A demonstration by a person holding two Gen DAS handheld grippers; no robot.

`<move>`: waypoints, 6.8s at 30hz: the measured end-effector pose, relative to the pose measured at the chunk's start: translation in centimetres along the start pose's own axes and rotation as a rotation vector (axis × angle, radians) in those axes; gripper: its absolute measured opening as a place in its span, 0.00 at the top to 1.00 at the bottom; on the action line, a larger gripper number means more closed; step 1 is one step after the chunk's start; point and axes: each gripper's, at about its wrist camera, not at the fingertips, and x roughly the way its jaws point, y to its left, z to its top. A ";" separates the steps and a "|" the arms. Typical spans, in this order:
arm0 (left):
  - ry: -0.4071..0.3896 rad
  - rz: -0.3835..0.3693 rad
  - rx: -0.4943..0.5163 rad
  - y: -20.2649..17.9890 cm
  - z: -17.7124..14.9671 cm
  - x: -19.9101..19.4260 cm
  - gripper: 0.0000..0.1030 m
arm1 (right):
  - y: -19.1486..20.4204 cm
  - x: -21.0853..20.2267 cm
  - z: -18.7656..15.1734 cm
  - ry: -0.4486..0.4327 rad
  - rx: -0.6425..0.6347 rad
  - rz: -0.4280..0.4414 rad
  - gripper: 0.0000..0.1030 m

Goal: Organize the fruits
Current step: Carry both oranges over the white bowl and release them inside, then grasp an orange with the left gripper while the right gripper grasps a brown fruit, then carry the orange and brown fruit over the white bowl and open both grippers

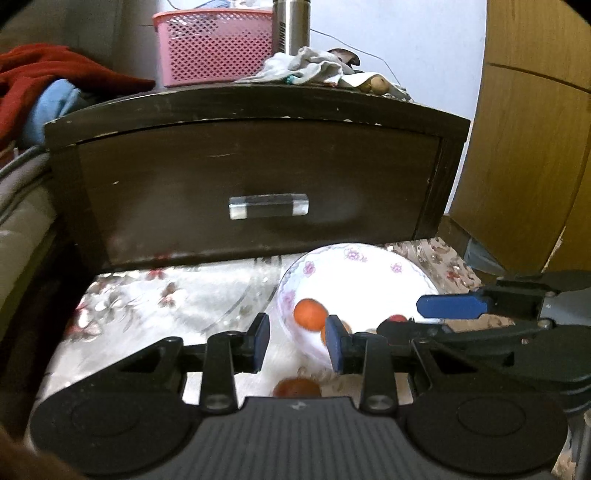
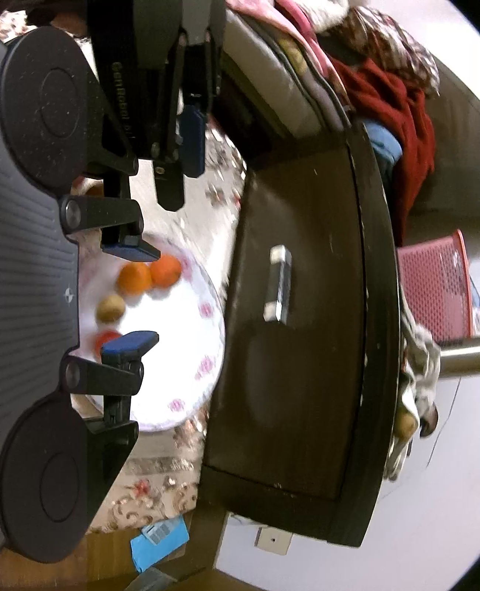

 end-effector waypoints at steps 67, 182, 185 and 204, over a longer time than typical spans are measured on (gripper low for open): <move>0.192 -0.079 0.057 1.2 -6.9 3.2 0.62 | 3.2 1.7 -6.7 0.272 -0.128 0.135 0.77; 0.102 -0.032 0.151 -4.2 2.4 10.4 0.65 | -6.2 5.0 -0.1 0.097 0.053 -0.005 0.74; 0.103 -0.026 0.153 -4.3 2.4 10.4 0.65 | -6.3 5.2 -0.1 0.101 0.058 -0.005 0.74; 0.105 -0.010 0.138 -4.1 2.5 10.2 0.63 | -6.2 5.7 -0.2 0.106 0.047 -0.004 0.71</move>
